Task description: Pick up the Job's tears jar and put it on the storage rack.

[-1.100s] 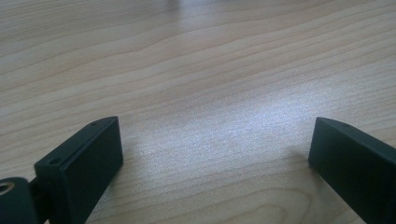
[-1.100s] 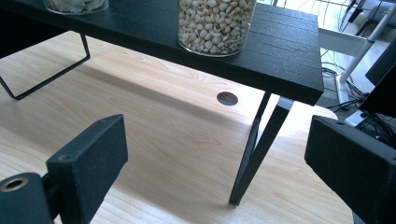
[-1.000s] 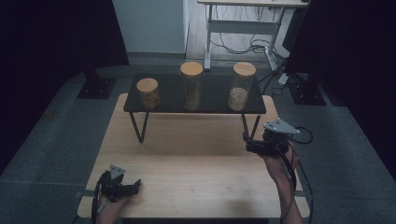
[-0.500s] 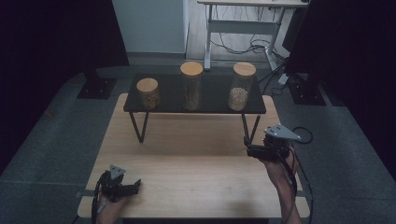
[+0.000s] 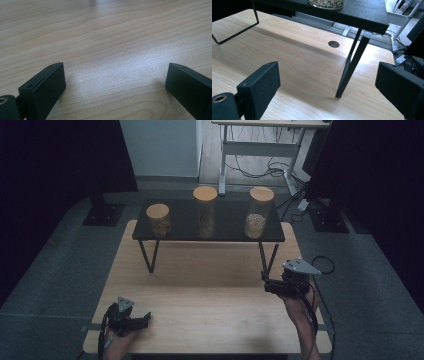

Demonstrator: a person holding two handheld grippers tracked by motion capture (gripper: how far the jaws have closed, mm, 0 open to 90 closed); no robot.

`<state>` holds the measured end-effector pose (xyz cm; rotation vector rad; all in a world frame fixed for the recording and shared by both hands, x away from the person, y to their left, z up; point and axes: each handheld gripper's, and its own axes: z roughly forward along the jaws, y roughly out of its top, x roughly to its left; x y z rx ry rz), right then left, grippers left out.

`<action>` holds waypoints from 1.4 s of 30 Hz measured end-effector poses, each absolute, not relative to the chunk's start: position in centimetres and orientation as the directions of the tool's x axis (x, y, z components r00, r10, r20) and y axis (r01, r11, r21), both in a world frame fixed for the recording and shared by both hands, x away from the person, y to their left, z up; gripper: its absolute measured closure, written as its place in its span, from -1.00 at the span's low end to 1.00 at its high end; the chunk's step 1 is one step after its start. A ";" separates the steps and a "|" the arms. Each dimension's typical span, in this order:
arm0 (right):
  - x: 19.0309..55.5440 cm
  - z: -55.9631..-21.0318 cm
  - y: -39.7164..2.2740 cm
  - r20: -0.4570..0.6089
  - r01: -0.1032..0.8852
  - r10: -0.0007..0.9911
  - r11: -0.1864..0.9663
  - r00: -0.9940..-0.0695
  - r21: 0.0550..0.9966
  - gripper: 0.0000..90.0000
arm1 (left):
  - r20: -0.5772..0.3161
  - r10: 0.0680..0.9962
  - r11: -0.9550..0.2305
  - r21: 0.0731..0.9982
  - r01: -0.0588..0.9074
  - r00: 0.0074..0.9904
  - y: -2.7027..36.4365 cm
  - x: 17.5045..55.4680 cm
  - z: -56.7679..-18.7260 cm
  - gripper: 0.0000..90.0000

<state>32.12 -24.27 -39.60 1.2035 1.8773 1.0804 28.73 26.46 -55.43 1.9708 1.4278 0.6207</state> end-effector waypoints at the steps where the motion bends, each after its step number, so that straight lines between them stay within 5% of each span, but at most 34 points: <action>1: 32.1 -39.7 -24.3 -0.090 0.390 0.927 0.239 -0.364 0.889 -0.88 | 0.016 0.952 -0.224 0.717 0.661 0.305 26.5 28.7 -55.4 -0.94; 42: 30.4 -41.8 -24.4 -0.094 0.399 0.933 0.237 -0.346 0.886 -0.89 | 0.016 0.952 -0.224 0.715 0.662 0.305 26.5 28.7 -55.4 -0.94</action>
